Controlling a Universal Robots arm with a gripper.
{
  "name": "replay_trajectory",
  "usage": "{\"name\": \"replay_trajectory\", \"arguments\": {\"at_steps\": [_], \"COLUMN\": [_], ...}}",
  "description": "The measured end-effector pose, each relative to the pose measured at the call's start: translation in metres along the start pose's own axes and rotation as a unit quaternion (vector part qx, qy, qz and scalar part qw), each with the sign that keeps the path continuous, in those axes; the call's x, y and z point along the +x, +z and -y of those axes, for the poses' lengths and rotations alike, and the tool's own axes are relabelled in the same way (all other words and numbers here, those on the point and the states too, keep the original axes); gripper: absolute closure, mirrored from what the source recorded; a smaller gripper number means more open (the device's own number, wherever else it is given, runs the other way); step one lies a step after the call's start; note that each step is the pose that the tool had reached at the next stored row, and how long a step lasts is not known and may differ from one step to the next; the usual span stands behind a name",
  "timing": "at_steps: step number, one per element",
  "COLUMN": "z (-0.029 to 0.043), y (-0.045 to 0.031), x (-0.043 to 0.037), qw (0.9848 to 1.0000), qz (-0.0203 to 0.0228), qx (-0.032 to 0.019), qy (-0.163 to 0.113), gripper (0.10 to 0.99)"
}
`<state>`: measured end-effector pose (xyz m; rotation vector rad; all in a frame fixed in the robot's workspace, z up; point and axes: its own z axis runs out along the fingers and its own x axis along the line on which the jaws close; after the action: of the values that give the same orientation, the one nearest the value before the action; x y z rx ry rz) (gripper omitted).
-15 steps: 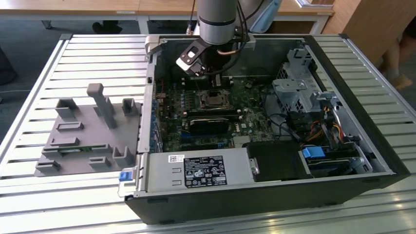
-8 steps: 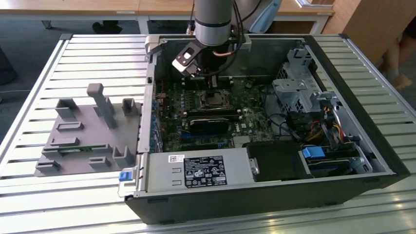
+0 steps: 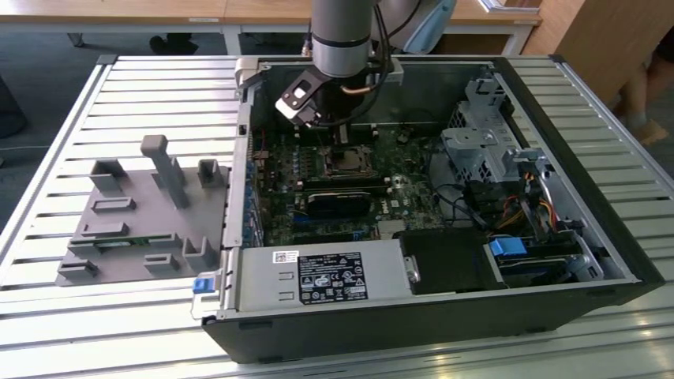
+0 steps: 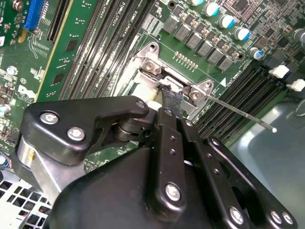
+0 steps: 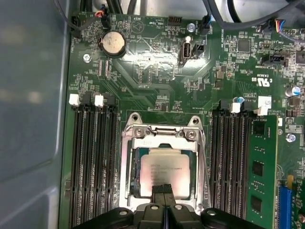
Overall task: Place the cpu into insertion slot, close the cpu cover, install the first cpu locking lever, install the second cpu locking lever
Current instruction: 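Close the cpu cover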
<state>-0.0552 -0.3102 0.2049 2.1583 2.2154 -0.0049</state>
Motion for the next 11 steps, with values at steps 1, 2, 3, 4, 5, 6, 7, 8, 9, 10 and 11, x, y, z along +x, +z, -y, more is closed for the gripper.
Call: {"name": "replay_trajectory", "arguments": {"at_steps": [1,2,3,4,5,6,7,8,9,10,11], "z": [0.0001,0.0002,0.0003,0.0003,0.0004,0.0004,0.0004,0.0004,0.0004,0.0004,0.0004], "y": [0.0007,0.0015,0.0023,0.0028,0.0032,0.0034,0.0038,0.0042,0.0047,0.0051,0.0056], "x": [0.0000,0.0001,0.0001,0.0001,0.0001,0.0000,0.0001,0.0001,0.0001,0.0001,0.0001], "qw": [1.0000,1.0000,1.0000,1.0000,1.0000,1.0000,1.0000,1.0000,1.0000,1.0000,1.0000], "qz": [0.0000,0.0000,0.0000,0.0001,0.0001,0.0002,0.0003,0.0003,0.0004,0.0004,0.0003], "qx": [0.0000,0.0000,0.0000,0.0000,0.0001,0.0002,0.0002,0.0002,0.0002,0.0001,0.0001], "qy": [0.000,0.000,0.000,0.000,0.000,0.000,0.000,0.000,0.000,0.000,0.000], "gripper": [0.980,0.980,0.980,0.980,0.980,0.980,0.980,0.980,0.980,0.980,0.980]}}
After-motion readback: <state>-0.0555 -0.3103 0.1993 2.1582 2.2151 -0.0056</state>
